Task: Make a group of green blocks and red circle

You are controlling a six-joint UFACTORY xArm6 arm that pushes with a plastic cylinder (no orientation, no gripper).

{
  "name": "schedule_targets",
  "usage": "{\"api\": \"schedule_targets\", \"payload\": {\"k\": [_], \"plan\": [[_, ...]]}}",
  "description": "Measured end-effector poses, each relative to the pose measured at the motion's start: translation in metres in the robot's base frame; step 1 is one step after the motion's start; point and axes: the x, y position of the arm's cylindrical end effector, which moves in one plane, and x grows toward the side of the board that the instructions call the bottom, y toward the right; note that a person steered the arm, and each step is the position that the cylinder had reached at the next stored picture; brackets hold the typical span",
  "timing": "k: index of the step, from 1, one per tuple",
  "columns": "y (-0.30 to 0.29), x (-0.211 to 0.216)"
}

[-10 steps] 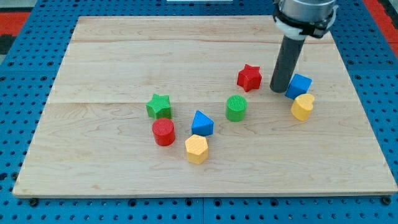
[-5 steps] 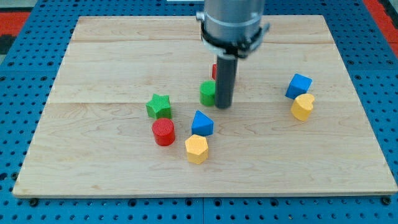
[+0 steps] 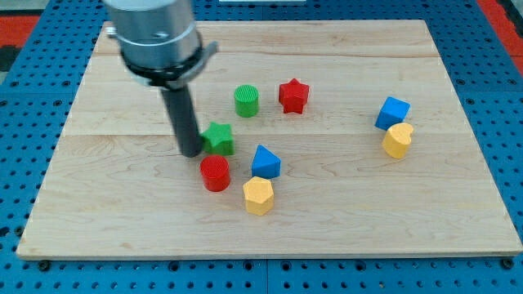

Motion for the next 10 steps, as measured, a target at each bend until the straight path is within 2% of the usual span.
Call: {"api": "schedule_targets", "payload": {"k": [1, 2, 3, 4, 5, 6, 7, 8, 9, 10], "plan": [[0.049, -0.014], [0.062, -0.039], [-0.015, -0.037], [-0.048, -0.004], [-0.046, 0.07], [-0.008, 0.088], [0.028, 0.048], [0.04, 0.006], [0.049, -0.013], [0.043, 0.013]]}}
